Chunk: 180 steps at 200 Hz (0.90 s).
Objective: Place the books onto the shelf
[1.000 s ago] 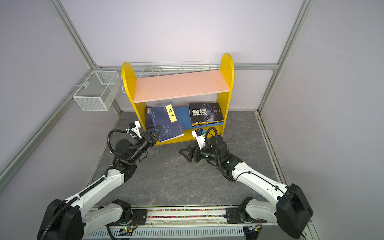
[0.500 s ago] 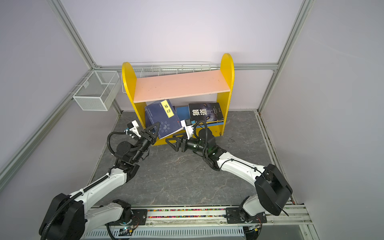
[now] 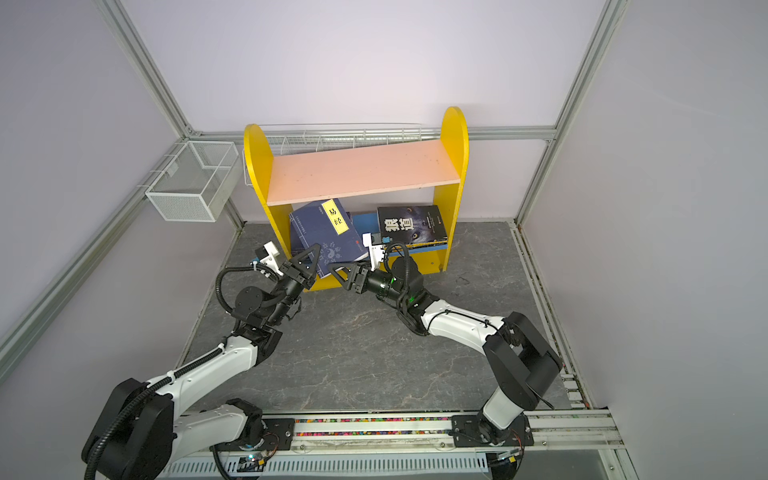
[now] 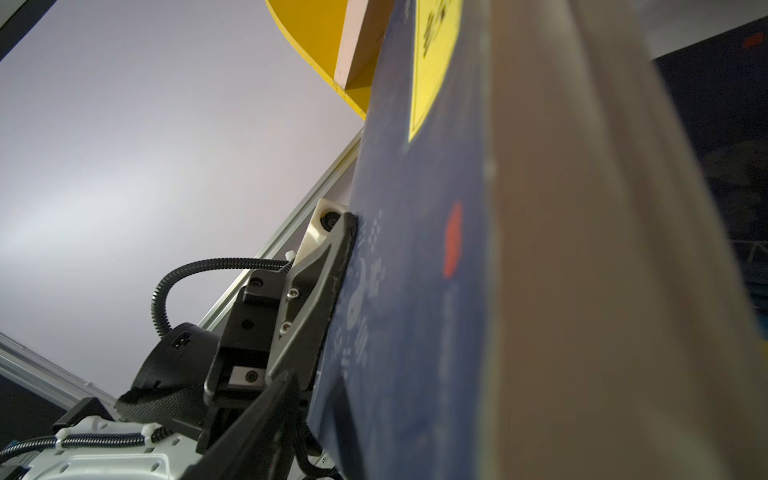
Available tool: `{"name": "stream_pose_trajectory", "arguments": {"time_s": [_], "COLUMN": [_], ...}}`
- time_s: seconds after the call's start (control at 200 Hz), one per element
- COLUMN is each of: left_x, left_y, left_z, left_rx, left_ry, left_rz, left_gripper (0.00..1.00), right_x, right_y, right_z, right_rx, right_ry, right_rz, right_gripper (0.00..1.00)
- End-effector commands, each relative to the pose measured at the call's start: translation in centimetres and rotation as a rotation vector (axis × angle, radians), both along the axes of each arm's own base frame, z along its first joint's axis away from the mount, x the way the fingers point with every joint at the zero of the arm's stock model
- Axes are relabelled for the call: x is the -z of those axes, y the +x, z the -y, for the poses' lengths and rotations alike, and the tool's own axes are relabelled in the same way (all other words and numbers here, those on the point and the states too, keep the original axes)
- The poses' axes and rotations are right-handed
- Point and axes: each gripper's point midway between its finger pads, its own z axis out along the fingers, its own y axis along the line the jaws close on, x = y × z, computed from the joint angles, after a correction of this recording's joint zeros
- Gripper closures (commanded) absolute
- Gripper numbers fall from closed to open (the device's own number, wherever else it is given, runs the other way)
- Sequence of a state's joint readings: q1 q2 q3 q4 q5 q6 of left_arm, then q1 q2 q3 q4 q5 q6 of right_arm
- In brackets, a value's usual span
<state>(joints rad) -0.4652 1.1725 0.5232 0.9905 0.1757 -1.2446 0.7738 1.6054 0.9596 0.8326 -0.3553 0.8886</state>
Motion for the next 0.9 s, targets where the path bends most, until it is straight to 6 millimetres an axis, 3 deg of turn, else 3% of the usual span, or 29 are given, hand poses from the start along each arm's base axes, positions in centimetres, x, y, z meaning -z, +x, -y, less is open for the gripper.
{"name": "stream_pose_trajectory", "arguments": {"time_s": [0.0,0.16,0.505,0.665,0.895], "left_x": [-1.9,-2.0,-1.6,-0.4,1.6], "left_y": [-1.4,-1.7,-1.7,-1.6,-1.8], "left_z": [-0.2,-0.4,0.0,0.0,0.7], "left_rx": [0.002,-0.012,0.011,0.005,0.026], "left_ry": [0.002,0.031,0.039,0.061,0.175], "left_rz": [0.074,0.085,0.082,0.059,0.011], "left_gripper": [1.0,1.0,1.0,1.0,1.0], "right_x": [0.1,2.1,-1.0,-3.2,-4.3], "right_y": [1.2,1.6,1.1,1.0,1.3], "right_z": [2.2,2.1,0.2,1.5,3.1], "right_rx": [0.108,0.119,0.038,0.084,0.15], "right_ry": [0.0,-0.045,0.079,0.108,0.084], "right_rz": [-0.03,-0.097,-0.039,0.005,0.041], "right_gripper": [0.27,0.26,0.32,0.46,0.84]}}
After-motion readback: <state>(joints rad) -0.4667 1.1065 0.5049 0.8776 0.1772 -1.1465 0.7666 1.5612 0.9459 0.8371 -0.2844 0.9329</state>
